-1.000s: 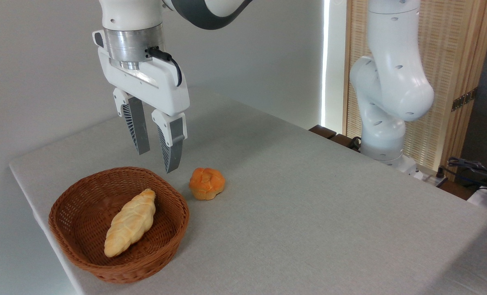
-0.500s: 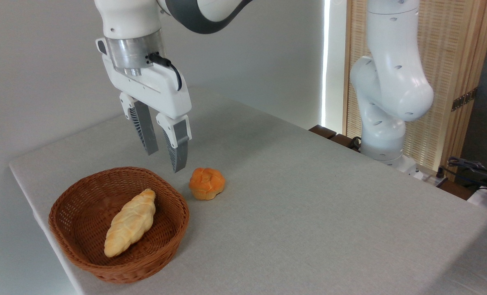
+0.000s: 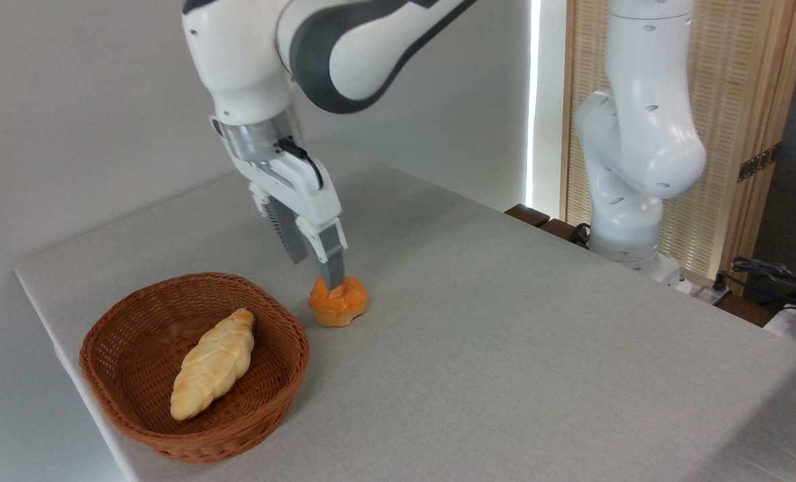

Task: Put bread into the basket
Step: 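Lower the open gripper down onto the round orange bun, then close the gripper around the orange bun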

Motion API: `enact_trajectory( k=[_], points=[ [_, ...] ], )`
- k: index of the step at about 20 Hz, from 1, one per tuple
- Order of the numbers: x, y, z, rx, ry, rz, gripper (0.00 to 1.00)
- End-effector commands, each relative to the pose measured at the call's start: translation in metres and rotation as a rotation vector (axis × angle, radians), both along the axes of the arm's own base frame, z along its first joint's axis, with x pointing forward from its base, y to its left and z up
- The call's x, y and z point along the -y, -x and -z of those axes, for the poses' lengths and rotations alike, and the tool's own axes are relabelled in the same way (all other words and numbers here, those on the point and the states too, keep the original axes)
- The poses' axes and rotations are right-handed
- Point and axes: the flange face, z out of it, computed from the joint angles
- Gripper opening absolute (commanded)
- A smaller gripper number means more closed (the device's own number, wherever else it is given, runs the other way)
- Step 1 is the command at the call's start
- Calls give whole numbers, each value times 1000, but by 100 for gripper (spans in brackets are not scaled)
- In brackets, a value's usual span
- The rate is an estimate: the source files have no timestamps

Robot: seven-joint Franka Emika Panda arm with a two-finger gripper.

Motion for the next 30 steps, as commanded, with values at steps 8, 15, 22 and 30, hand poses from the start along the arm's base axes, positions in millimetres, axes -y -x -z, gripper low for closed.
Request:
enact_trajectory(
  k=[8, 15, 22, 30],
  points=[
    [4, 11, 44, 2, -18, 11, 100],
    [13, 10, 58, -9, -27, 26, 99],
    [14, 8, 63, -10, -27, 74, 35],
    [13, 8, 60, -7, -24, 72, 36]
  ],
)
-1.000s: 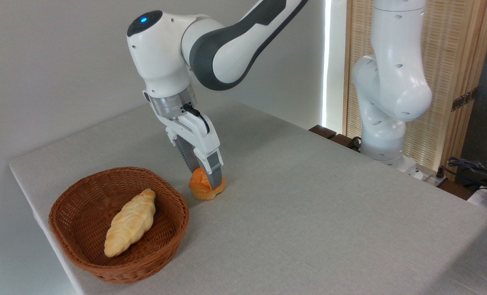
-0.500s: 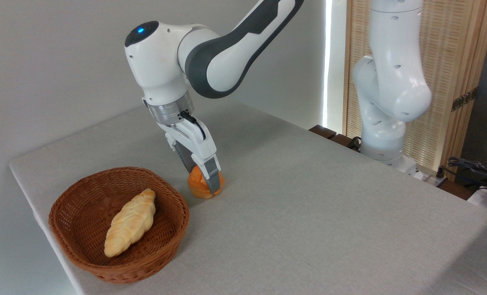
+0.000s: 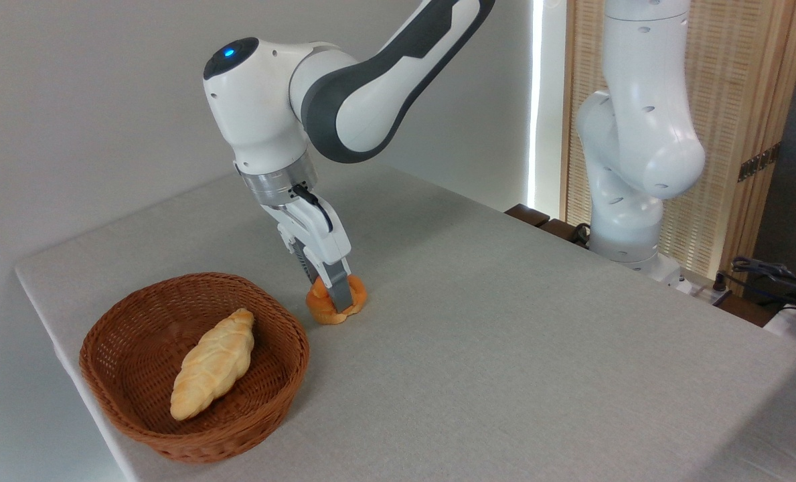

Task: Put bread into the basket
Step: 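Close the gripper around the orange bun, then lift the bun and carry it over the woven basket, then lower the bun into the basket beside the croissant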

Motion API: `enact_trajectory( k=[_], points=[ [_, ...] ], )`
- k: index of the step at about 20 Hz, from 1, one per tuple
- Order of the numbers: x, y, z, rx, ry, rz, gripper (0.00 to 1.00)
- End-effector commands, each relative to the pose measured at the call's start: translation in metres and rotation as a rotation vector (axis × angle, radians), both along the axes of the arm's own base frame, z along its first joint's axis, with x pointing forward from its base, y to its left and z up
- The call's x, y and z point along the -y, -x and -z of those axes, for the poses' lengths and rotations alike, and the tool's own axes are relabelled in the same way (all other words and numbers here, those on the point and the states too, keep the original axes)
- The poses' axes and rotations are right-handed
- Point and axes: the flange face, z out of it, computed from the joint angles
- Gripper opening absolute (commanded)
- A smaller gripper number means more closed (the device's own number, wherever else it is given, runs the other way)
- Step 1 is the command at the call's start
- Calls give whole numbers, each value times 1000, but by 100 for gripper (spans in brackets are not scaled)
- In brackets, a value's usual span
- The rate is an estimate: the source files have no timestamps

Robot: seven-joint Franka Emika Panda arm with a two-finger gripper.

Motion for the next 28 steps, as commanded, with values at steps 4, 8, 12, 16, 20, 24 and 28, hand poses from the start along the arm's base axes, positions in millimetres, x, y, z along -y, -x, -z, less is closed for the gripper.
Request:
enact_trajectory(
  k=[4, 8, 12, 16, 20, 24, 28],
  points=[
    [-1, 0, -34, 67, 18, 16, 36],
    [-1, 0, -68, 92, 34, 19, 37],
    [0, -18, -104, 183, 67, 0, 40],
    [-14, -44, -119, 290, 121, -72, 50],
    [-28, -61, -115, 354, 133, -115, 74],
    [-23, -75, -92, 375, 124, -125, 100],
    [-19, -86, -68, 373, 130, -151, 100]
  ],
)
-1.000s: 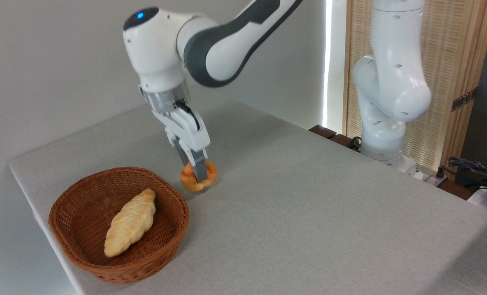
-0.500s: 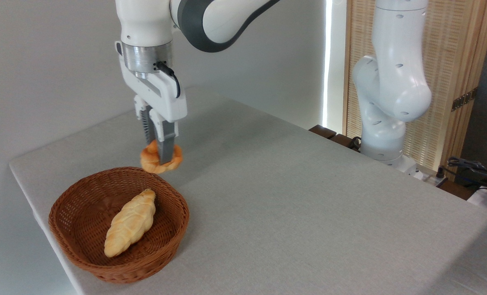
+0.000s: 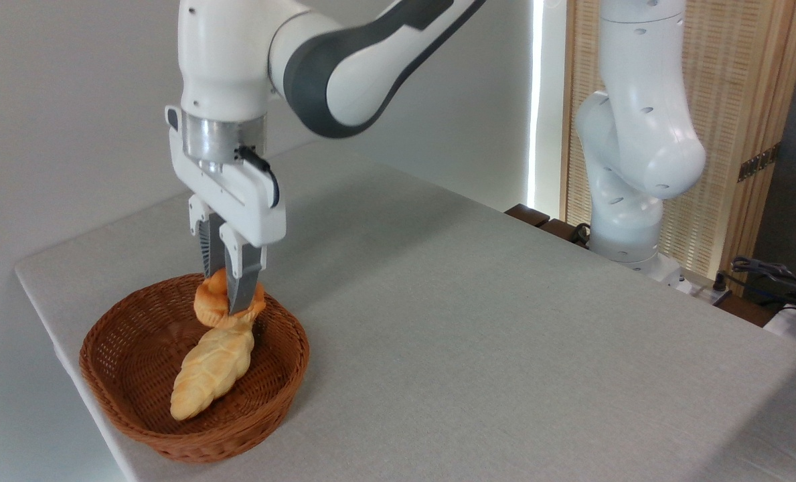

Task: Put bread into the basket
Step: 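Lower the bun into the basket beside the croissant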

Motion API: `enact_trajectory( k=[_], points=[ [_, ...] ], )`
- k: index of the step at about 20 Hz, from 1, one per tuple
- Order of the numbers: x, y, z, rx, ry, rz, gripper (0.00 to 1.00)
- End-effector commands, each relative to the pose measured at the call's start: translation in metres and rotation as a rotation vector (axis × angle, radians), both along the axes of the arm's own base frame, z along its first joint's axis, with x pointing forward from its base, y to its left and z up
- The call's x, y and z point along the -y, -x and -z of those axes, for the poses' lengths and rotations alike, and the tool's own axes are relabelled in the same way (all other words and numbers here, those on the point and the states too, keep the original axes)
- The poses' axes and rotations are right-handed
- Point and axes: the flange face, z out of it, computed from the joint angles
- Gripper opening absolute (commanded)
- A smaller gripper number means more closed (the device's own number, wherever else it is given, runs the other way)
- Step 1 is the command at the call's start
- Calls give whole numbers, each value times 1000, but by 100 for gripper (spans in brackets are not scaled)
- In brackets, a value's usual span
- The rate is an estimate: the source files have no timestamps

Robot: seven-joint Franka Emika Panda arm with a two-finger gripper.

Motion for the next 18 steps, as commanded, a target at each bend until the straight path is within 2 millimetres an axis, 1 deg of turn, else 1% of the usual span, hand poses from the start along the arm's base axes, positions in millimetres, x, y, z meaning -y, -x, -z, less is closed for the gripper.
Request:
enact_trajectory(
  k=[1, 2, 7, 10, 13, 15, 16, 18],
  points=[
    [4, -14, 16, 5, 11, -28, 100],
    [5, -15, 19, 5, 7, -26, 100],
    [9, -23, 20, 11, 4, -27, 100],
    [9, -26, 13, 21, 11, -50, 100],
    [4, -24, 0, 19, 17, -56, 100],
    [2, -13, -13, -36, 12, -45, 100],
    [2, -9, -26, -51, 11, -38, 100],
    [0, -3, -46, -89, -5, -22, 100]
  ],
)
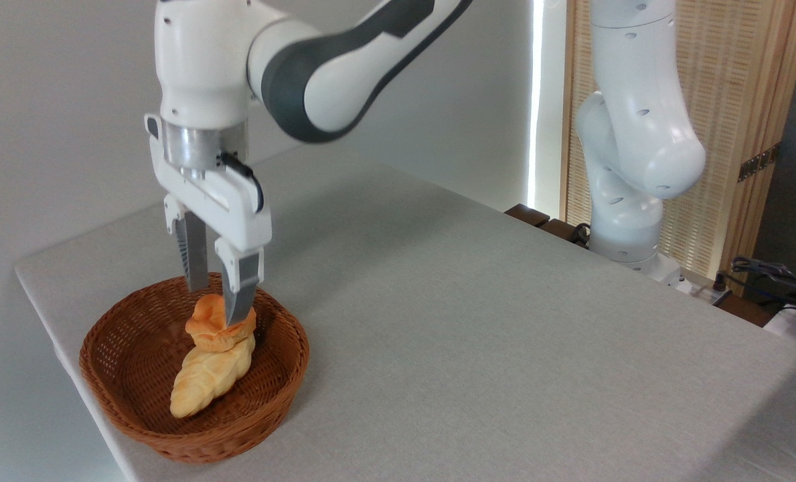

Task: Put bread into the basket
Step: 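Open the gripper and raise it away from the basket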

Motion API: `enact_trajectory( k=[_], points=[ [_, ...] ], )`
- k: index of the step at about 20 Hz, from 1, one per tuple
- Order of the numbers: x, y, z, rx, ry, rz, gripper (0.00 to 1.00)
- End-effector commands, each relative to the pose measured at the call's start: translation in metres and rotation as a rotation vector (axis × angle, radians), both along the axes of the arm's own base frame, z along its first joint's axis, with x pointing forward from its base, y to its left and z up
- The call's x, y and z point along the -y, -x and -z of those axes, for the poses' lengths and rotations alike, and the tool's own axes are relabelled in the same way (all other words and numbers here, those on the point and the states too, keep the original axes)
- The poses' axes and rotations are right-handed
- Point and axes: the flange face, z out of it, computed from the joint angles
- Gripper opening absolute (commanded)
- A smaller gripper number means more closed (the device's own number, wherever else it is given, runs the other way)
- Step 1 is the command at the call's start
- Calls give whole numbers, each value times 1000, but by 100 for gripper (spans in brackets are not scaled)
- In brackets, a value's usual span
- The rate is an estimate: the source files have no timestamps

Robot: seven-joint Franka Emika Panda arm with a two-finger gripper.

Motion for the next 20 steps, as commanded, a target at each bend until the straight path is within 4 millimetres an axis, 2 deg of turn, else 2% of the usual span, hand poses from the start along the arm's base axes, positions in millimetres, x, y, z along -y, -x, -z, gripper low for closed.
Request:
enact_trajectory(
  k=[1, 5, 7, 16, 18, 20],
  points=[
    [-7, 15, -46, -59, -29, 17, 100],
    [-11, 21, -69, -93, -53, -8, 100],
    [-24, 19, -72, -96, -50, -44, 100],
    [-32, 19, -69, -114, -56, -45, 100],
    [-49, 16, -72, -109, -51, -77, 100],
    [-57, 16, -74, -107, -48, -90, 100]
  ],
)
